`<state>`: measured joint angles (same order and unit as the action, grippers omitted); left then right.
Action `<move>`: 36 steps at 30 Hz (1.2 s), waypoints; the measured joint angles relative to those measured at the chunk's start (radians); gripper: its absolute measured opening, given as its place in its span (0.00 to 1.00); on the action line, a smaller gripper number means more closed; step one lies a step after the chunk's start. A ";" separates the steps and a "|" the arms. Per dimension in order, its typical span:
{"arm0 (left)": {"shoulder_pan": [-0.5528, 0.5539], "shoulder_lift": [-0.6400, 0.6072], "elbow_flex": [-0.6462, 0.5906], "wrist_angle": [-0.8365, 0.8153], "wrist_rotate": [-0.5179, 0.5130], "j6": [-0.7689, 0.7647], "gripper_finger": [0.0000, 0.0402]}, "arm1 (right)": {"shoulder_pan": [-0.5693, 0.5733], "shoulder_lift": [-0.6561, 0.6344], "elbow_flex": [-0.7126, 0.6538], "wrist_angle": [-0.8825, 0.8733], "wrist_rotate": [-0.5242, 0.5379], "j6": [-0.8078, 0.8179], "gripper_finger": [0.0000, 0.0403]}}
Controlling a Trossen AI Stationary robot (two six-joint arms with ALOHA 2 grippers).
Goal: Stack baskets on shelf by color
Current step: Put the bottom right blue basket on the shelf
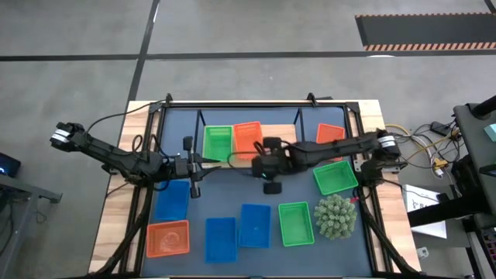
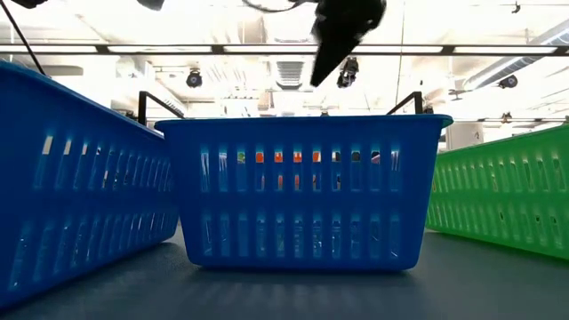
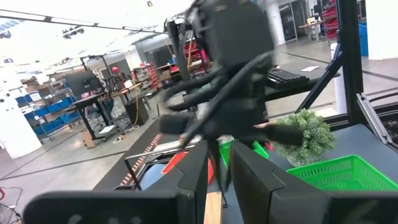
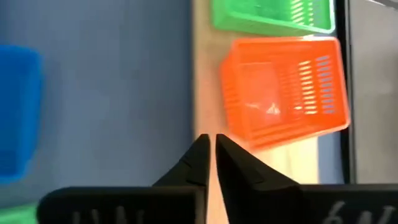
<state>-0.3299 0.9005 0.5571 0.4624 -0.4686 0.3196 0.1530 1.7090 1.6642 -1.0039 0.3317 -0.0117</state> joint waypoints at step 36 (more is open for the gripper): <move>0.000 0.099 0.001 0.158 0.001 0.001 0.13 | 0.405 -0.078 -0.408 0.764 0.009 0.107 0.02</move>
<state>-0.3294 1.0000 0.5577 0.6202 -0.4676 0.3210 0.5577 1.6309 1.2559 -0.2402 0.3408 0.0949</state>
